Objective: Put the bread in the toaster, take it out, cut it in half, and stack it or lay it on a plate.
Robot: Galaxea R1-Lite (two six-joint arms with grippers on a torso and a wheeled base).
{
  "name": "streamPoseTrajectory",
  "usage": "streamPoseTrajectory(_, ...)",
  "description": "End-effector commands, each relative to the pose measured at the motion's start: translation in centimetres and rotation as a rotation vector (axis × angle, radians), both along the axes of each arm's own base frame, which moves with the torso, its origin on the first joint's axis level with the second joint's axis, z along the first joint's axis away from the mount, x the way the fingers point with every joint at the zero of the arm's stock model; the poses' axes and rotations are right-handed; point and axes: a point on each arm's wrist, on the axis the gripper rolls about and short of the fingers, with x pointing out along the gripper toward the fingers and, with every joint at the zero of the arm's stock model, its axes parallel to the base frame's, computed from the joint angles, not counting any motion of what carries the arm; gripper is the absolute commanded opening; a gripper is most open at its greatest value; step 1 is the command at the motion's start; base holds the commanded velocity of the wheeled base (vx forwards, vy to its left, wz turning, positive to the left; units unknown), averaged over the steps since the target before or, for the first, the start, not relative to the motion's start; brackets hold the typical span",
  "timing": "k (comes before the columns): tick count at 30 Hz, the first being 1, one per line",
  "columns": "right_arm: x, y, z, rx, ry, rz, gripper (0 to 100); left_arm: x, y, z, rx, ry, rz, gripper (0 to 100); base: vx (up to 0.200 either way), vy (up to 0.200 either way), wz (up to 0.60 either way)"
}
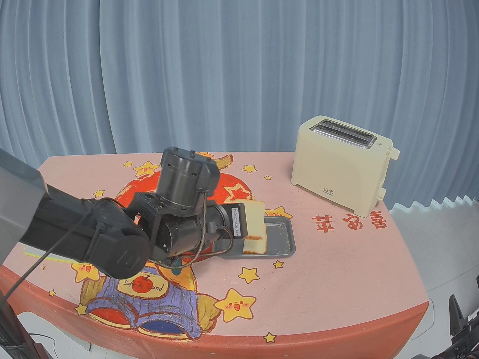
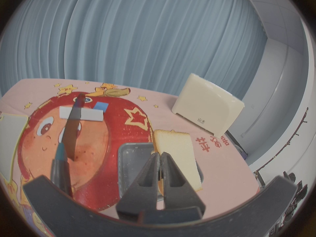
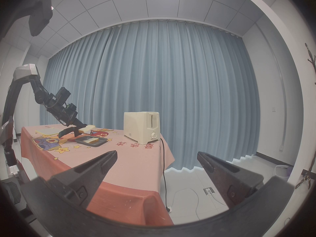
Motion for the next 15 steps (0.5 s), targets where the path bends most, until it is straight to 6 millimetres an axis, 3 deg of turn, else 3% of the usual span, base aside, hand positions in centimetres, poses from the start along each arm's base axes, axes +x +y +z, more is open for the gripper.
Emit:
streamPoseTrajectory(1,0.0,0.0,-0.5,0.0,0.001,0.001,100,-0.1,-0.4,-1.5,0.025,0.038,-0.008,0,0.0,0.0,0.0)
streamPoseTrajectory(15,0.0,0.0,-0.5,0.0,0.001,0.001,100,0.5,-1.3,-2.8,0.046,0.055,-0.015,0,0.0,0.0,0.0)
